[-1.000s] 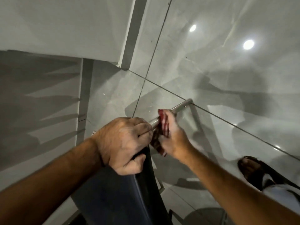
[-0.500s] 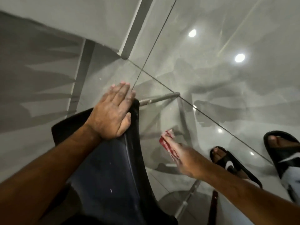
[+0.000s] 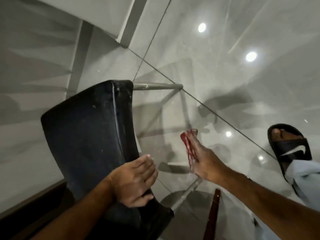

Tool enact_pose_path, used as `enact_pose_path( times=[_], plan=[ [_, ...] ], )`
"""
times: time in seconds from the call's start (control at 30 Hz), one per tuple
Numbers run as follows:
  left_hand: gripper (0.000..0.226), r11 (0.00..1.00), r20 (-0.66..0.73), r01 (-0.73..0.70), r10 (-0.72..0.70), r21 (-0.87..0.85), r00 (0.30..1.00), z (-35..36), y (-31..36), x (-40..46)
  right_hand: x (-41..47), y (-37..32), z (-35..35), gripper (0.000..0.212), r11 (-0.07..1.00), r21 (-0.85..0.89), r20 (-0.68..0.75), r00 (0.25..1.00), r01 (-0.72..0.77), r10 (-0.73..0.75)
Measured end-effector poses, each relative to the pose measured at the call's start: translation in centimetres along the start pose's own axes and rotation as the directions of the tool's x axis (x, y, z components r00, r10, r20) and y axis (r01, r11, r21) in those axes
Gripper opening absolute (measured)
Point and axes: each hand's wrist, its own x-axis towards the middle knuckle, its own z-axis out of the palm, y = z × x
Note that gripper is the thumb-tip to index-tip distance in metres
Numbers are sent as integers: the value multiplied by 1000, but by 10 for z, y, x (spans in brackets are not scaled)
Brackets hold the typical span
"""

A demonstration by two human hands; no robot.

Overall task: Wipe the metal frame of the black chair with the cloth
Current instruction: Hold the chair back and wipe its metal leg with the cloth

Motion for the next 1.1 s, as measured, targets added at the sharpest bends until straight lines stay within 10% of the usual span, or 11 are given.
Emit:
enact_pose_path(
  times=[0.33, 0.63, 0.8, 0.93, 1.1],
  plan=[
    [70, 990, -159, -56, 76, 127, 984, -56, -192, 20, 126, -135, -35, 99, 975, -52, -252, 942, 214, -220],
    [77, 969, -338, 212, -242, -125, 910, -41, -197, 14, 144, -150, 10, 97, 934, -154, -365, 860, 323, -357],
    [79, 973, -359, 191, -224, -126, 906, -33, -200, 12, 184, -125, 26, 98, 983, 17, -423, 892, 183, -159],
    [72, 979, -369, 156, -194, -130, 909, -32, -202, 12, 200, -88, 20, 100, 983, -13, -109, 977, -184, 182],
    [66, 981, -345, 160, -190, -114, 919, -36, -202, 11, 159, -49, 27, 68, 971, -46, -153, 963, -233, 224]
  ],
)
